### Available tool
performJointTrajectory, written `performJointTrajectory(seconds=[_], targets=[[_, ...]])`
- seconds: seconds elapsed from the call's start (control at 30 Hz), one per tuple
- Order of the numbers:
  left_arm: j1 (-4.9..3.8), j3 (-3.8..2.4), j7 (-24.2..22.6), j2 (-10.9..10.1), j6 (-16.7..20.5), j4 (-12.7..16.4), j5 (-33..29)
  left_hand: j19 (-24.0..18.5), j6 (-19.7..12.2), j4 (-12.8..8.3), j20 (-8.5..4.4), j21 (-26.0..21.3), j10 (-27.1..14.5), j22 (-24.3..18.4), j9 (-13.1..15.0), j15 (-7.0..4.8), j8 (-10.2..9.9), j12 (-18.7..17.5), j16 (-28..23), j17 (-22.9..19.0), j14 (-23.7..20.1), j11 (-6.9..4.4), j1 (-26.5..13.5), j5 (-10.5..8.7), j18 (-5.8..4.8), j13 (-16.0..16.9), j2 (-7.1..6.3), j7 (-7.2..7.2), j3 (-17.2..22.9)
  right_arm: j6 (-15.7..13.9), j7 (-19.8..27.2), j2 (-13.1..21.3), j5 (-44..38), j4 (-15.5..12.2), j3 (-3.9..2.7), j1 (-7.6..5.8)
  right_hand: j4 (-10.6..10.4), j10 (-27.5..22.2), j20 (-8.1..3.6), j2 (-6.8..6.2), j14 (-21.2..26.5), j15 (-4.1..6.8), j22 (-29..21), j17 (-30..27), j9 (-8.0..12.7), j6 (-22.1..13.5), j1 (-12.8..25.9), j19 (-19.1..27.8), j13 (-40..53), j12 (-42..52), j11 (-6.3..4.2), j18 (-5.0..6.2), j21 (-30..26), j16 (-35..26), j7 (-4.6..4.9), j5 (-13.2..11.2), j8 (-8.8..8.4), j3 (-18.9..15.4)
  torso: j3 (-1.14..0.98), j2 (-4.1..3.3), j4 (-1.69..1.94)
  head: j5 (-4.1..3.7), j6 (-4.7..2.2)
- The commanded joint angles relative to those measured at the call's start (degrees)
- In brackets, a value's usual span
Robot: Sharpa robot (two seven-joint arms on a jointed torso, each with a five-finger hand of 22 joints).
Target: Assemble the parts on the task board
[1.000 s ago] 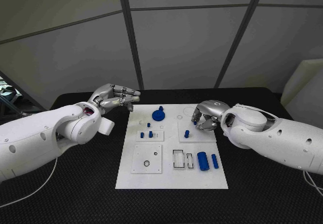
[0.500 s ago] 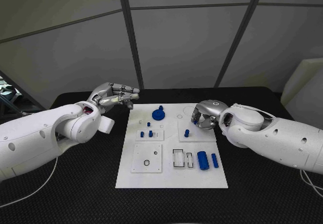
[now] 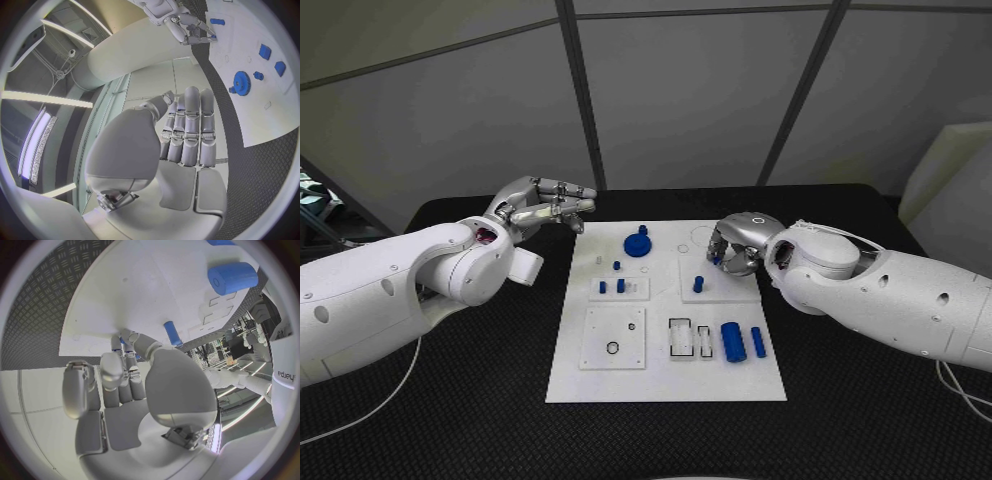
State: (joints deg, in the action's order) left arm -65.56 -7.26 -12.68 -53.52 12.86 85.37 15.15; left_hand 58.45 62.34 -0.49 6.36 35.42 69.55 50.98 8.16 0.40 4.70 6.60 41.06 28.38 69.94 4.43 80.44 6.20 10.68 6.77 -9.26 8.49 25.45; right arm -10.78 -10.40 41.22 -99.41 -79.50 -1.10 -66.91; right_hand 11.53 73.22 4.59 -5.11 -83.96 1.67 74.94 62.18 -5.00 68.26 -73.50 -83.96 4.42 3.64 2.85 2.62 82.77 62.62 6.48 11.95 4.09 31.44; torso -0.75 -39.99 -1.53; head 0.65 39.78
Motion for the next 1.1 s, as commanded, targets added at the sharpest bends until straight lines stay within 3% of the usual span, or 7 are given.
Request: performJointTrajectory(seconds=[0.03,0.33,0.53,0.73,0.9,1.1], targets=[[-0.06,-0.07,0.0,0.0,-0.7,-0.1,-0.5,0.3,0.3,-0.3,0.0,-0.3,-0.1,-0.1,0.1,-0.13,-0.4,0.1,-0.2,-0.1,0.4,0.39,0.1,0.31,-0.2,0.1,0.33,0.23,-0.1,-1.8,-0.3,0.5,-0.6,-0.9,0.2,0.22,-0.2,0.5,-0.41,0.05,-2.2,0.36,7.1,-0.1,-0.1,0.4,0.6,-1.8,0.1,0.2,-0.03,-0.51,0.4,0.4,-0.05,-0.3,0.41,0.2,-0.02,0.06,0.05,-0.03,-0.02],[-0.06,-0.06,0.2,0.1,-0.9,-0.5,-0.5,0.3,0.3,-0.4,0.0,-0.3,-0.1,-0.1,0.1,-0.12,-0.4,0.1,-0.2,-0.1,0.4,0.41,0.1,0.32,-0.21,0.1,0.34,0.25,-0.1,-5.2,-0.4,4.1,0.4,-5.5,-0.03,0.16,-0.3,0.7,-0.46,-0.14,-2.2,0.43,8.0,0.0,-0.2,0.7,0.9,-2.2,0.1,0.2,-0.13,-0.72,1.2,0.8,-0.16,-0.3,0.41,0.1,0.06,0.13,0.0,-0.29,-0.2],[-0.06,-0.06,0.2,0.2,-1.0,-0.7,-0.5,0.3,0.2,-0.4,0.01,-0.4,-0.2,-0.2,0.1,-0.08,-0.5,0.1,-0.4,-0.2,0.4,0.46,0.1,0.34,-0.22,0.1,0.34,0.3,-0.2,-6.7,-0.2,5.8,1.4,-9.4,-1.07,0.1,-0.4,0.8,-0.49,-0.32,-2.3,0.46,8.4,0.0,-0.2,0.8,1.1,-2.4,0.0,0.1,-0.15,-0.82,1.5,1.0,-0.19,-0.3,0.37,0.0,0.03,0.07,-0.01,-0.29,-0.33],[-0.06,-0.05,0.4,0.5,-1.2,-0.8,-0.5,0.3,0.2,-0.4,0.02,-0.5,-0.2,-0.2,0.1,-0.05,-0.5,0.0,-0.5,-0.2,0.3,0.49,0.1,0.33,-0.24,0.1,0.35,0.33,-0.2,-7.8,0.3,6.1,2.8,-12.8,-1.45,0.1,-0.4,0.8,-0.5,-0.4,-2.3,0.47,8.6,0.1,-0.2,0.8,1.3,-2.5,0.0,0.1,-0.16,-0.87,1.7,1.1,-0.21,-0.3,0.33,0.0,0.06,0.05,0.1,-0.06,-0.23],[-0.06,-0.04,0.5,0.8,-1.4,-1.0,-0.5,0.3,0.1,-0.4,0.03,-0.5,-0.2,-0.2,0.1,-0.05,-0.5,0.0,-0.5,-0.2,0.3,0.5,0.1,0.33,-0.24,0.1,0.36,0.34,-0.2,-8.6,1.2,5.0,3.9,-15.2,-1.52,0.12,-0.6,0.7,-0.51,-0.44,-2.3,0.46,8.9,0.1,-0.2,0.9,1.4,-2.7,0.0,0.0,-0.15,-0.96,2.0,1.2,-0.22,-0.3,0.28,0.0,0.06,-0.03,0.18,0.62,-0.05],[-0.07,-0.01,0.6,1.4,-1.7,-1.2,-0.5,0.3,0.1,-0.4,0.03,-0.5,-0.2,-0.2,0.1,-0.04,-0.5,0.0,-0.6,-0.2,0.3,0.51,0.1,0.33,-0.24,0.1,0.36,0.34,-0.2,-7.9,1.8,2.3,5.0,-16.1,-1.5,0.14,-0.7,0.7,-0.51,-0.44,-2.3,0.46,9.0,0.1,-0.2,0.9,1.6,-2.7,0.0,0.0,-0.15,-0.99,2.1,1.4,-0.23,-0.4,0.25,-0.1,0.13,-0.08,0.11,2.07,0.34]])
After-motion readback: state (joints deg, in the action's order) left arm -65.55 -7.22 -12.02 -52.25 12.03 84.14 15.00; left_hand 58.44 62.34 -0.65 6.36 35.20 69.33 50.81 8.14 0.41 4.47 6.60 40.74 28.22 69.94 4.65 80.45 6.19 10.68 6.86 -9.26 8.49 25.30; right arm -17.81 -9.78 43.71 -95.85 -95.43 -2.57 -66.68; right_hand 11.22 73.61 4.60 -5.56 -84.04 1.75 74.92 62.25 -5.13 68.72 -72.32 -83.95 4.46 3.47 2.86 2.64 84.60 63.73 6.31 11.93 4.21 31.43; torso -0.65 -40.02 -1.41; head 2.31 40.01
